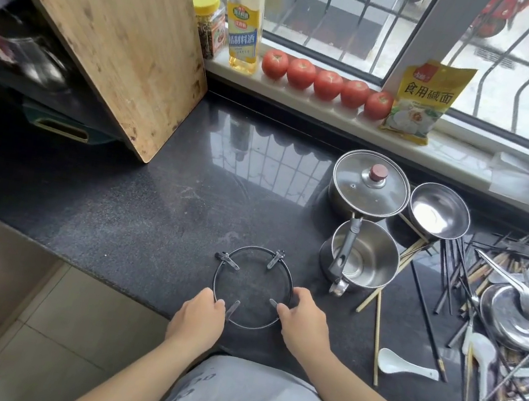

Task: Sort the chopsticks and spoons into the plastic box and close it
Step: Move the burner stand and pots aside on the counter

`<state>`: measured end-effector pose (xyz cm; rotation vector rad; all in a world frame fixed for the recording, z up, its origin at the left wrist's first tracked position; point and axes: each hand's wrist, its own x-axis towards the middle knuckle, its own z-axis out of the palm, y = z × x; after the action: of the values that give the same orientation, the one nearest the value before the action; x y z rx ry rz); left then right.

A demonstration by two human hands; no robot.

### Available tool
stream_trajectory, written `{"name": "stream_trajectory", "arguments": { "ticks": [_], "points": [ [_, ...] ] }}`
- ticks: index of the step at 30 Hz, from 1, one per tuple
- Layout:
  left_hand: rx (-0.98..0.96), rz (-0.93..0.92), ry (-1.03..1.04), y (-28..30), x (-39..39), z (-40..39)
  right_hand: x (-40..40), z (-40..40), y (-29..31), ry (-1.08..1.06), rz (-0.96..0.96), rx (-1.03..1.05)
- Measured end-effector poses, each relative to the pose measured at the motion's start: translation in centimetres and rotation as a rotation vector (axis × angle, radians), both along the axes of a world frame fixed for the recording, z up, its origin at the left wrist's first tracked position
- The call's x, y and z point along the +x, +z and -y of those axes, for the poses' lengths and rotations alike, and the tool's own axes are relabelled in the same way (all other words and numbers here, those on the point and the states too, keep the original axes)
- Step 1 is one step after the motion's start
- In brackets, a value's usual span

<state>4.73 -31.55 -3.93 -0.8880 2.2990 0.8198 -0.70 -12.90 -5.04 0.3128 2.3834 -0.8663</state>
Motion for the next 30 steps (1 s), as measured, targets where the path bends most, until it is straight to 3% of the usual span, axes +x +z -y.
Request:
{"name": "stream_trajectory", "arguments": {
  "ticks": [9, 13, 20, 25, 30],
  "points": [
    [0.096, -0.006, 0.088, -0.7, 0.1, 0.3, -0.1, -0.2, 0.0, 0.053, -0.042, 0.050],
    [0.040, 0.009, 0.052, 0.0, 0.0, 0.2, -0.1, -0.1, 0.5, 0.122, -0.100, 0.096],
    [0.032, -0.304, 0.097, 0.3, -2.8, 1.4, 0.4, -0.1, 0.7, 0.175, -0.112, 0.096],
    [0.089, -0.246, -0.091, -0.4, -5.6, 2.4, 0.4, 0.0, 0.6, 0.162, -0.075, 0.081],
    [0.080, -0.287, -0.015, -1.3, -5.2, 3.0, 0.3, -0.2, 0.6, 0.131, -0.085, 0.056]
  ]
}}
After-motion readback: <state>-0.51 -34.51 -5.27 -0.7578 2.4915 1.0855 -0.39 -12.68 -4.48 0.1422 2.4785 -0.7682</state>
